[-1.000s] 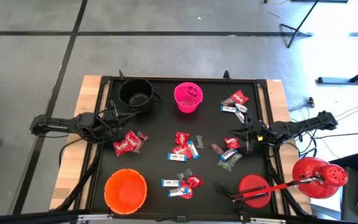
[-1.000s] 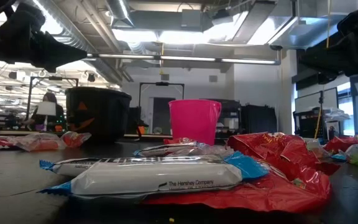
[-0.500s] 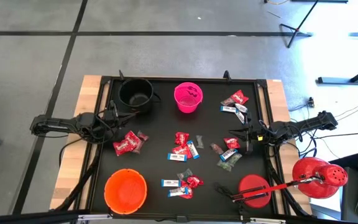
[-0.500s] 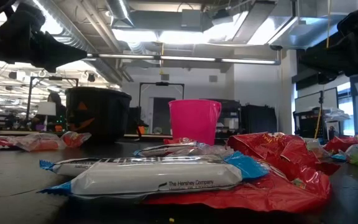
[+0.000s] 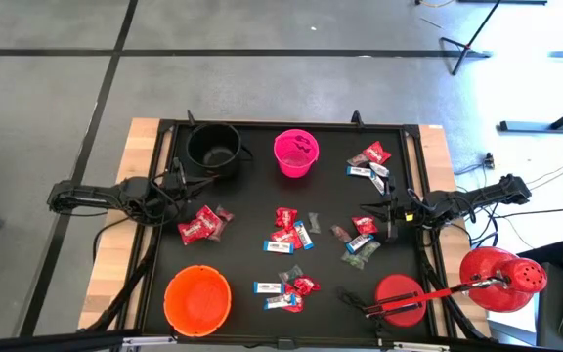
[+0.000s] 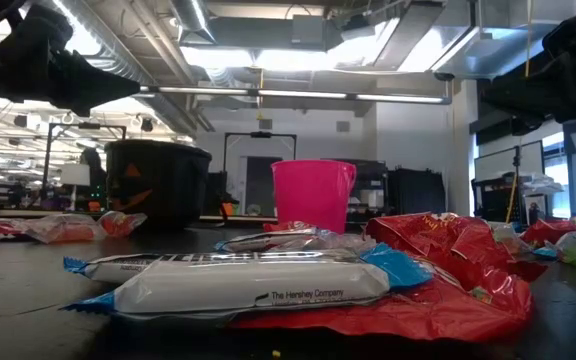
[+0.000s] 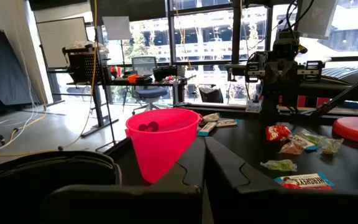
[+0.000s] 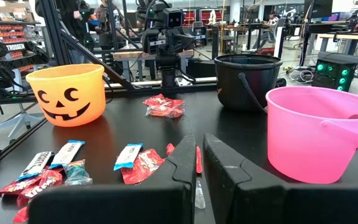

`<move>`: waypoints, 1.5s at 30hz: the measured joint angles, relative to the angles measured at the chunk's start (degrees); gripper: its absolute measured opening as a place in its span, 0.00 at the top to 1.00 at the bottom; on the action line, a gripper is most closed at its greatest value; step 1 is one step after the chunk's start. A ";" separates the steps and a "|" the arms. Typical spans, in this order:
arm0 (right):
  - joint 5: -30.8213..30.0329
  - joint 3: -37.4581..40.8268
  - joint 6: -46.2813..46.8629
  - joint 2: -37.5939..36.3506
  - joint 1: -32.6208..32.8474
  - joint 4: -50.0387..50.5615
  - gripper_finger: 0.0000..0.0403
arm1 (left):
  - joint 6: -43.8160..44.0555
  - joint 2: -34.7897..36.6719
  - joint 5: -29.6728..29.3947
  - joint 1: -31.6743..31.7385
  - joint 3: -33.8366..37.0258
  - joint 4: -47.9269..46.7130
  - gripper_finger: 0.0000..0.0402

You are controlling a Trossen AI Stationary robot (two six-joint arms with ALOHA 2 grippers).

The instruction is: Organize candy in baskets

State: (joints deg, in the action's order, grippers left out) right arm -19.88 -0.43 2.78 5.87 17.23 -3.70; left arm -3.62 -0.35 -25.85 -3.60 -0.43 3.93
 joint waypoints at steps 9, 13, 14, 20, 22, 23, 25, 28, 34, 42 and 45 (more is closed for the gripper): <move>-1.86 0.04 0.34 0.02 0.00 -5.72 0.93 | 0.00 -0.01 -0.02 -0.01 -0.02 -0.01 0.99; -6.08 0.04 0.32 0.02 0.00 -7.31 0.93 | 0.02 0.00 -0.02 -0.01 0.00 -0.01 0.99; -7.22 0.04 0.36 0.02 -0.02 -7.75 0.93 | 0.00 -0.01 -0.02 -0.02 -0.01 -0.01 0.99; -13.73 0.04 -0.47 0.00 -0.02 -9.20 0.93 | 0.02 -0.01 -0.02 -0.01 0.01 0.02 0.99; -18.47 0.04 -2.00 0.02 -0.02 -8.32 0.93 | 0.02 -0.01 -0.02 -0.02 -0.02 0.02 0.99; -20.69 0.04 -2.66 0.02 -0.02 -7.87 0.93 | 0.00 0.01 -0.02 -0.02 -0.02 -0.01 0.99; -24.18 0.04 -2.88 0.02 -0.02 -7.53 0.93 | 0.00 -0.01 -0.02 0.00 -0.02 0.02 0.99; -27.02 0.04 -3.00 0.02 -0.02 -7.26 0.93 | 0.01 -0.01 -0.02 0.00 0.00 -0.01 0.99; -28.63 0.04 -3.27 2.15 -0.02 -6.18 0.93 | 0.00 0.00 -0.02 -0.02 -0.01 0.00 0.99; -30.25 -0.33 -1.66 6.85 -0.02 -6.55 0.93 | 0.00 -0.01 -0.02 0.00 0.00 0.00 0.99; -31.47 -2.70 -2.33 8.45 -0.02 -5.97 0.93 | 0.00 -0.01 -0.02 -0.02 0.00 0.01 0.99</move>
State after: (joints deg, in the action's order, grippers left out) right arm -51.34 -3.13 0.45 14.32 17.21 -9.68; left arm -3.62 -0.36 -25.87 -3.61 -0.43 3.94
